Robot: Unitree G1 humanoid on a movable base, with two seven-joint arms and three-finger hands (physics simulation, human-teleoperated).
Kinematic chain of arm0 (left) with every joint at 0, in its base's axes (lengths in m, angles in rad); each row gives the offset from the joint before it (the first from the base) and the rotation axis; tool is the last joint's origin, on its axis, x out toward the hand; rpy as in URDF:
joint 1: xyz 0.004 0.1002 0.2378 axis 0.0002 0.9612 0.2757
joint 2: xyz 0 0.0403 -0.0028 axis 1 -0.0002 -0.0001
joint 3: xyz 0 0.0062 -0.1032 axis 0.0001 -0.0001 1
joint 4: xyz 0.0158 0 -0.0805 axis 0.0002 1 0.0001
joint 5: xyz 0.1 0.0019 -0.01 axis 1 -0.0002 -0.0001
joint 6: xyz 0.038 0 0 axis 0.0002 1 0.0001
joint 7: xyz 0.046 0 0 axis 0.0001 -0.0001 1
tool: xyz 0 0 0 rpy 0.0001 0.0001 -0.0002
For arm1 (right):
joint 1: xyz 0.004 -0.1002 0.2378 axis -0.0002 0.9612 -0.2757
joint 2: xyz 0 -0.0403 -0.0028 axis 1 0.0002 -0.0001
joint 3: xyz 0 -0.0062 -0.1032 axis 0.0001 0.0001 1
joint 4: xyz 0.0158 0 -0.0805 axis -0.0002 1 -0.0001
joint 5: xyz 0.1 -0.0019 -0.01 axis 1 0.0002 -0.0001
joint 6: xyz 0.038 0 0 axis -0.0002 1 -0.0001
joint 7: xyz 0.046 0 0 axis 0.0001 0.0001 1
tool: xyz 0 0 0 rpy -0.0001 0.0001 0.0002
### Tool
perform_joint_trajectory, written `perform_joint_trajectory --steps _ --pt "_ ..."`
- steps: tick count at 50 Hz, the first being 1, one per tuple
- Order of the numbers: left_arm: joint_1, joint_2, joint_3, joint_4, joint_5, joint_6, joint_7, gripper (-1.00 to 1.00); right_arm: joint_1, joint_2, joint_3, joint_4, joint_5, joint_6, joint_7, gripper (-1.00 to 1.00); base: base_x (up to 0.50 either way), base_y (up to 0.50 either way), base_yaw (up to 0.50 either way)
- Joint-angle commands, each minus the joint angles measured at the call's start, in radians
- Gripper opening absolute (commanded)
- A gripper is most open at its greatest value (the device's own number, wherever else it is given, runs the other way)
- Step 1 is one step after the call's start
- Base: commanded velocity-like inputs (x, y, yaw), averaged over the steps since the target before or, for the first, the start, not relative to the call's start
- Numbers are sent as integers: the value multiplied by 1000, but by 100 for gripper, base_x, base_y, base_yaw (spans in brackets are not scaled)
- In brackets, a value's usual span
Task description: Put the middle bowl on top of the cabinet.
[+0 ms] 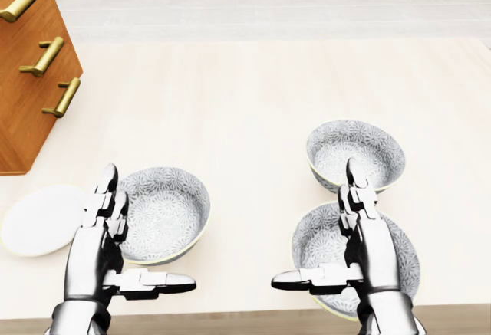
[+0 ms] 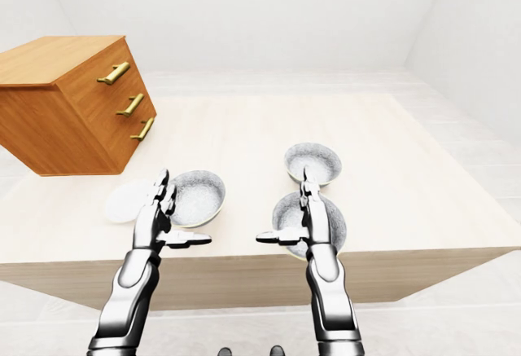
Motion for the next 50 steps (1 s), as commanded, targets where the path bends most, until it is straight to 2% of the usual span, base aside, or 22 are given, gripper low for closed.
perform_joint_trajectory --steps 1,2,3,10,18,24,30,40,50 --pt "-21 14 24 -15 -13 22 -26 100 -19 -19 -35 -69 9 71 14 100 0 0 0" --pt "-27 16 28 -50 -20 55 -26 100 -25 -22 -37 -99 10 71 15 100 0 0 0" --pt "-35 20 34 -83 -27 76 -26 100 -36 -27 -36 -116 7 71 20 100 0 0 0" --pt "-67 37 62 -308 -43 76 -11 100 -65 -48 -62 -256 13 71 38 100 0 0 0" --pt "-67 47 80 -507 -54 76 -15 100 -52 -53 -98 -363 7 71 45 100 0 0 0" --pt "-79 54 120 -482 -56 76 -21 100 -114 -66 -117 -448 14 71 49 100 0 0 0" --pt "-182 80 174 -577 -105 76 2 100 -197 -80 -128 -509 23 71 33 100 0 0 0" --pt "-280 119 185 -608 -133 76 43 100 -277 -102 -132 -569 46 71 32 100 0 0 0" --pt "-309 147 191 -623 -151 76 57 100 -286 -111 -127 -572 52 71 44 100 0 0 0"
